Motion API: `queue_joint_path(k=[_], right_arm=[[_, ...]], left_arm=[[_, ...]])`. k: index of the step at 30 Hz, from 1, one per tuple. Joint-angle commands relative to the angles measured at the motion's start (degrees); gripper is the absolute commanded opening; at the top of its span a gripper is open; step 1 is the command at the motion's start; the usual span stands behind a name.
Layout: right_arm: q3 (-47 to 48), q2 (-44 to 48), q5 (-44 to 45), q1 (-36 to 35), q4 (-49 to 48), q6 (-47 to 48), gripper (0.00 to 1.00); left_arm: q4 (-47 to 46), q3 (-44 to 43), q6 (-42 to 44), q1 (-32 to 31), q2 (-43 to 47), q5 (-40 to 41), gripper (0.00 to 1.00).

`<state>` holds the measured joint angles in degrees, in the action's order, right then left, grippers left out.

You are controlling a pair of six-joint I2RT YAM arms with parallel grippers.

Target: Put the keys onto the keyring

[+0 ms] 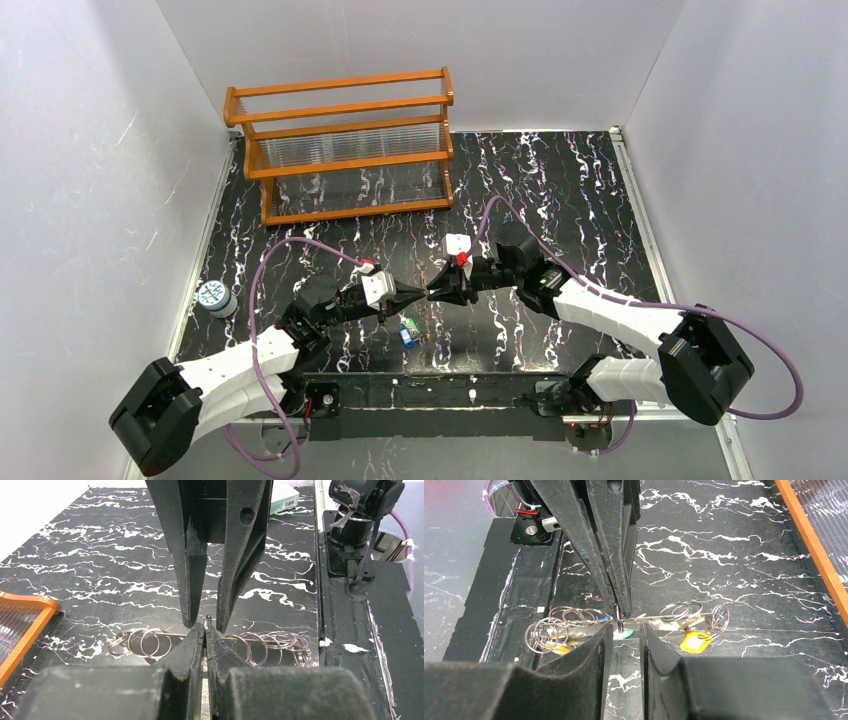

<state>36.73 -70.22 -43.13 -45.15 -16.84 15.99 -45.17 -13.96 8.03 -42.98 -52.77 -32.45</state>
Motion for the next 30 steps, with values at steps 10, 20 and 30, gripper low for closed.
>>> queue_joint_path(k=[10, 20, 30], right_arm=[[1.0, -1.2, -2.9, -0.1, -5.4, -1.7, 0.25], [0.9, -1.8, -3.5, -0.2, -5.4, -1.6, 0.01], [-1.5, -0.1, 0.3, 0.5, -8.7, -2.9, 0.01]], left_arm=[[-2.0, -2.6, 0.2, -0.2, 0.3, -1.3, 0.0], [-2.0, -2.5, 0.3, -0.2, 0.7, -1.0, 0.0], [-2.1, -2.0, -1.4, -0.2, 6.5, 4.2, 0.73]])
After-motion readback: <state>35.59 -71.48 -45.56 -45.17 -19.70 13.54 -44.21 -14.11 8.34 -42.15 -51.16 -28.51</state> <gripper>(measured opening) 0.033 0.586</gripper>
